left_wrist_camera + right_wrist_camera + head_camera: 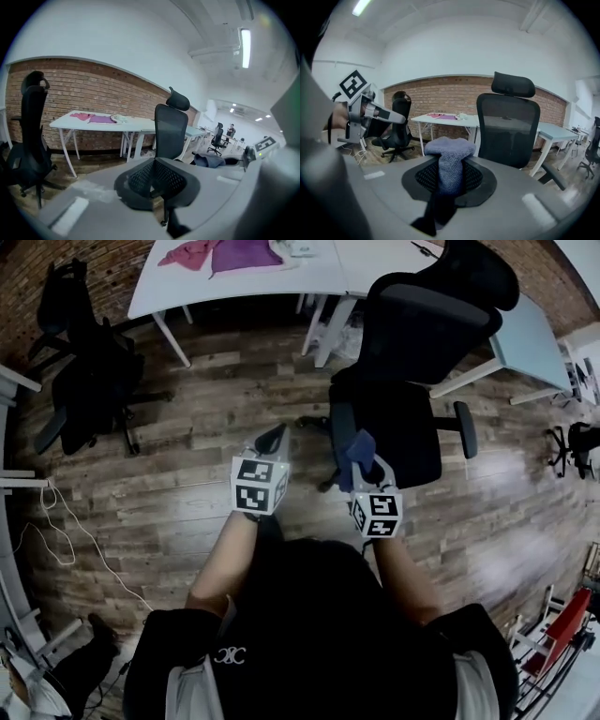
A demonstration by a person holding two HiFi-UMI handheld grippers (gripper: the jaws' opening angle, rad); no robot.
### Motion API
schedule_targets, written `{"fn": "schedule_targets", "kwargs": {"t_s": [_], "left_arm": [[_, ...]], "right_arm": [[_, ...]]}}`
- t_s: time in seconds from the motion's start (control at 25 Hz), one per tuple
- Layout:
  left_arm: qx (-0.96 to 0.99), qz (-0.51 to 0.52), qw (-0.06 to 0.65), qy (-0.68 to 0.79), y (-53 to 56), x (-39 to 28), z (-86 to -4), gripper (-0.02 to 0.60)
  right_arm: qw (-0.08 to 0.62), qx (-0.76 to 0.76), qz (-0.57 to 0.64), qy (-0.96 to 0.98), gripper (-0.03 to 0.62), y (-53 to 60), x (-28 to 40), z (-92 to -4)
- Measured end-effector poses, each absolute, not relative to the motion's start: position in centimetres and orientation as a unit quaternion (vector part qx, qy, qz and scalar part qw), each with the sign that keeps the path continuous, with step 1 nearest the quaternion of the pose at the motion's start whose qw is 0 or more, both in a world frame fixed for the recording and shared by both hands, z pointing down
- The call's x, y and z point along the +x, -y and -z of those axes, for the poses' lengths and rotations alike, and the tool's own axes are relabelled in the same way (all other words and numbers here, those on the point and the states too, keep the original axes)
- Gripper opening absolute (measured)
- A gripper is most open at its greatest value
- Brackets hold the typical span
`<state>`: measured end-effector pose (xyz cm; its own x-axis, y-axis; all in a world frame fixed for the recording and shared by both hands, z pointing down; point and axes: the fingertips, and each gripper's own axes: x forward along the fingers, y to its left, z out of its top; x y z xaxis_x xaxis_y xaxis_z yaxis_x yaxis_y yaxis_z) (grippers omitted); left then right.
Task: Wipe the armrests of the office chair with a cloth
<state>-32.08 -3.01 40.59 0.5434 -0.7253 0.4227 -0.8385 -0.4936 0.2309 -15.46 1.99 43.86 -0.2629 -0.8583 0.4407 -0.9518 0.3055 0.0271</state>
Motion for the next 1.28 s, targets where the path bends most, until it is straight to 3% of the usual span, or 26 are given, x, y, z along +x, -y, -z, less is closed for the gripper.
{"fn": "schedule_targets", "kwargs": {"t_s": [0.4,0.84,1.28], "left_arm": [[0.896,-0.171,0.241,0.330,10.9,-34.2,-43.6,0.006],[0.904,-0.227,0.263,0.251,9.6,-32.6,-48.4,0.006],[0.891,-0.244,0.277,0.264,8.7,-33.2,-49.9,0.006]], "right_arm": [[0.303,0.589,-0.185,0.726,0.072,0.4,-19.7,-49.3],[0.428,0.533,-0.284,0.672,0.072,-5.7,-17.5,-59.0],[0.482,0.458,-0.375,0.646,0.072,-9.6,-17.9,-64.8]]}}
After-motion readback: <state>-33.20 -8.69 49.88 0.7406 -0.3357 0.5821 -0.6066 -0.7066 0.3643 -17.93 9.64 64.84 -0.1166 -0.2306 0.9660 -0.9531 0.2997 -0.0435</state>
